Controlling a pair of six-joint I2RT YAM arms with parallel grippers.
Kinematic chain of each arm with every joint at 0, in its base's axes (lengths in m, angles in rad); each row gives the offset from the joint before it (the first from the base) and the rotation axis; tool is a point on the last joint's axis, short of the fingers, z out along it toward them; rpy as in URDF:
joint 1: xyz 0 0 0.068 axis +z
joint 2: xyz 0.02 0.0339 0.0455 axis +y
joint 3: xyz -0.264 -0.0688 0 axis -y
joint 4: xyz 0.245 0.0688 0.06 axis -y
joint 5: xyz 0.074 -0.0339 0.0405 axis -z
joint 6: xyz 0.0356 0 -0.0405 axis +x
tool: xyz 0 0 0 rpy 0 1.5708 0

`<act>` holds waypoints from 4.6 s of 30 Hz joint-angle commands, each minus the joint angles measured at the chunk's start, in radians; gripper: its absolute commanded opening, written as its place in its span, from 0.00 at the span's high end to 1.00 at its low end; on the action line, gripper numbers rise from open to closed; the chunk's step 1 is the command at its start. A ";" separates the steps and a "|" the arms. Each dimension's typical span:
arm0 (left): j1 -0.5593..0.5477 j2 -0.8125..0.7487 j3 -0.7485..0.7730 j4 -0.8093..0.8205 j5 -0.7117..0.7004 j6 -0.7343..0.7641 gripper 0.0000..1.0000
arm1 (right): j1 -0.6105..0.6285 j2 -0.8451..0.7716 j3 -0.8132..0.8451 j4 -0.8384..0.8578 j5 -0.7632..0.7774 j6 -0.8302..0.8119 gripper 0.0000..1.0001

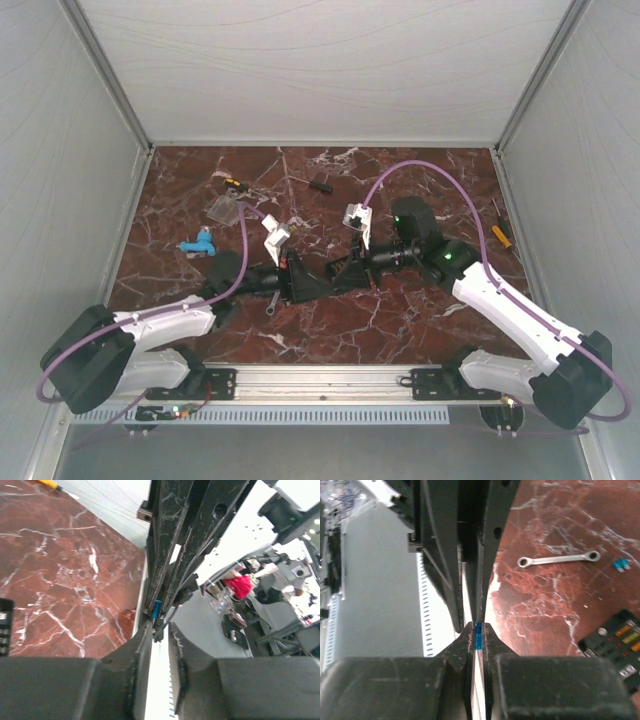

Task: Snap on the fuse box
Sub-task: Pick up the fuse from the center of the board, then install the fuse at the fuse box base.

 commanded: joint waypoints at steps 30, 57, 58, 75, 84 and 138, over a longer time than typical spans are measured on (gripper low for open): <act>0.053 0.472 0.347 -0.644 -0.418 -0.153 0.51 | 0.098 0.327 -0.010 0.041 1.000 0.153 1.00; 0.066 0.611 0.367 -0.612 -0.429 -0.208 0.72 | 0.152 0.431 -0.016 0.095 1.070 0.200 1.00; 0.066 0.611 0.366 -0.612 -0.430 -0.209 0.72 | 0.153 0.430 -0.017 0.094 1.076 0.201 1.00; 0.066 0.608 0.359 -0.612 -0.430 -0.208 0.73 | 0.152 0.482 -0.012 0.115 1.073 0.208 1.00; 0.066 0.606 0.359 -0.612 -0.431 -0.209 0.73 | 0.152 0.494 -0.003 0.091 1.078 0.218 1.00; 0.065 0.593 0.348 -0.612 -0.432 -0.212 0.74 | 0.154 0.433 0.047 -0.022 1.077 0.257 0.77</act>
